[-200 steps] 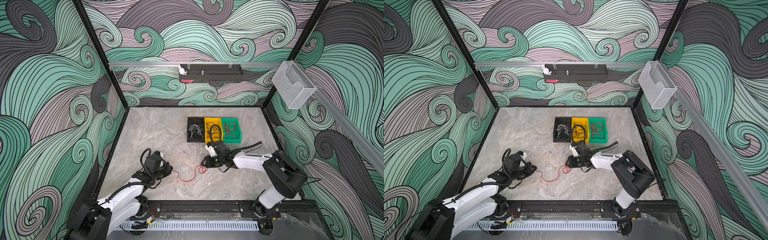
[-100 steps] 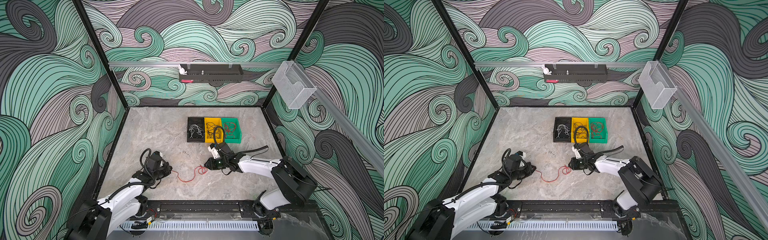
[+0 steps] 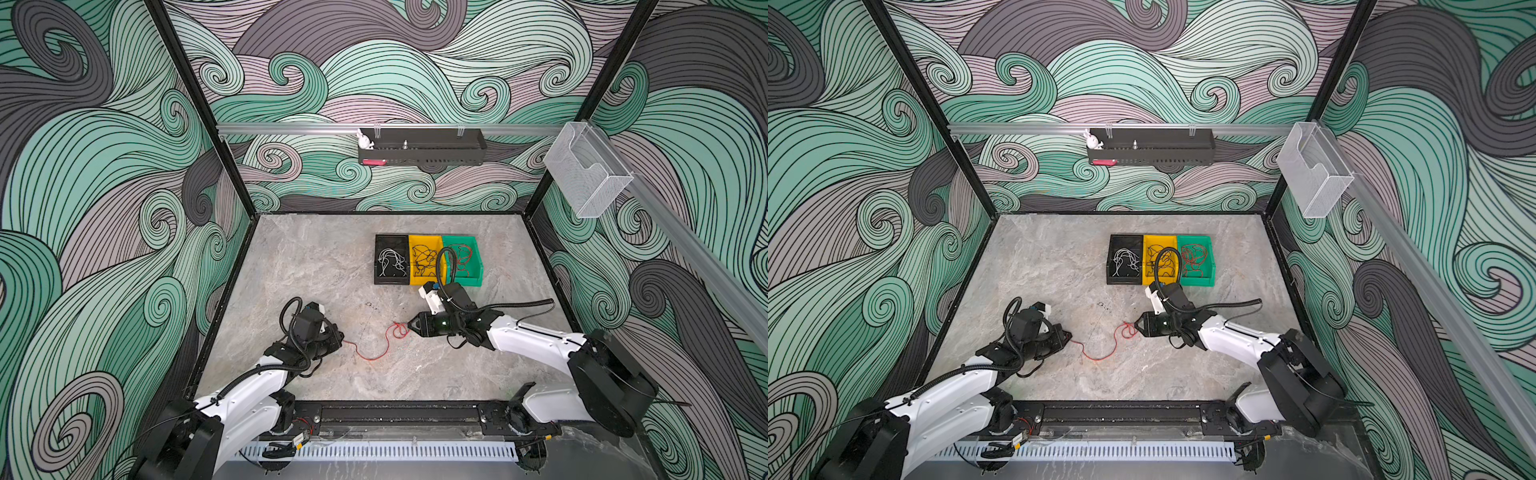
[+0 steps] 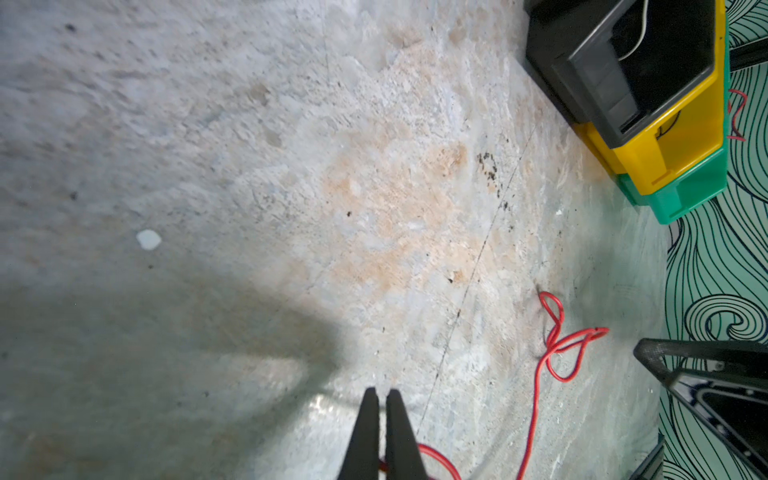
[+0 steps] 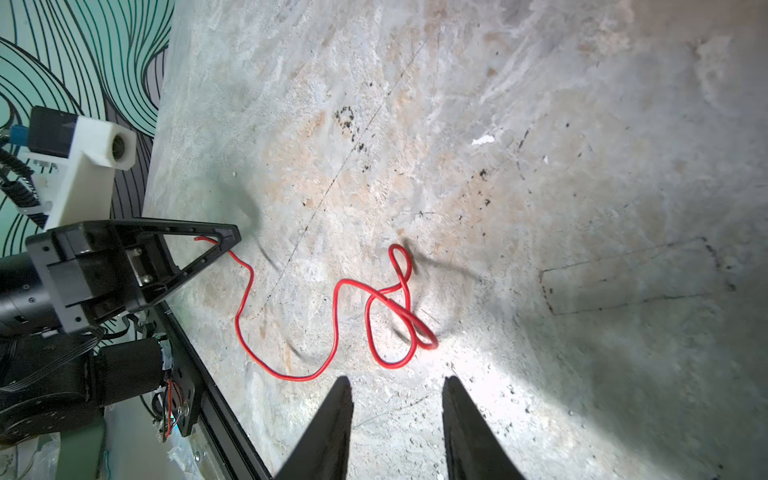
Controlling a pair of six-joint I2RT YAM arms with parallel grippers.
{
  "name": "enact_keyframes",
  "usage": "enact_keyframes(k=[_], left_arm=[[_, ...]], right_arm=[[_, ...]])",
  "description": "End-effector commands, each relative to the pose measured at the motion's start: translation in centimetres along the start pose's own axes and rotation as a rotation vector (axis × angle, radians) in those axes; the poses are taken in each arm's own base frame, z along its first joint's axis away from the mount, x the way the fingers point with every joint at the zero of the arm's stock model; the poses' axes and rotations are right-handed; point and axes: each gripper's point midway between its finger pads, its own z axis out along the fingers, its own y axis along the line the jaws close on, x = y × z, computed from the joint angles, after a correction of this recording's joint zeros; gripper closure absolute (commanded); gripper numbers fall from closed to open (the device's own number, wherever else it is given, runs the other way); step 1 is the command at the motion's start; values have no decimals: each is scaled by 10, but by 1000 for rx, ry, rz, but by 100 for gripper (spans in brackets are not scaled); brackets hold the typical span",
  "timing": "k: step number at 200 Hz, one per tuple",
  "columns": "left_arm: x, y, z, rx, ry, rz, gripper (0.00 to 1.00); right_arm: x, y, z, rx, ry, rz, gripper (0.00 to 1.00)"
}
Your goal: Untangle the cables
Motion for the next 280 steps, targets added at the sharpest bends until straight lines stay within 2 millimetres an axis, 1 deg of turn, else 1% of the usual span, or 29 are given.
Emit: enact_keyframes(k=[1, 18, 44, 70, 108, 130, 160, 176, 190, 208, 230, 280], left_arm=[[-3, -3, 0, -6, -5, -1, 100], [-3, -3, 1, -6, -2, -1, 100], [-2, -2, 2, -9, 0, -3, 100], [-2, -2, 1, -8, -1, -1, 100], [-1, -1, 0, -11, -4, 0, 100], [-1, 0, 1, -12, -2, 1, 100], [-1, -1, 1, -11, -3, 1, 100], [-1, 1, 0, -19, -4, -2, 100], [-2, 3, -1, -32, -8, -1, 100], [-2, 7, -3, -51, -18, -4, 100], [-4, 15, -5, -86, -38, -23, 100], [-6, 28, -9, -157, -63, -45, 100]], right_arm=[[15, -10, 9, 12, 44, -8, 62], [15, -12, 17, 4, 48, -6, 62], [5, -7, 26, -25, 27, -14, 63], [0, -7, 34, -27, 30, -30, 65], [-5, -6, 40, -39, 27, -37, 74], [-7, -8, 43, -35, 22, -42, 76], [-9, -10, 46, -37, 25, -37, 85], [-10, -10, 43, -34, 18, -38, 87], [-11, -17, 38, -5, 7, -35, 89], [-13, -29, 29, 37, -1, -21, 91], [-14, -43, 17, 72, -14, 8, 92], [-18, -68, -8, 162, -70, 52, 95]])
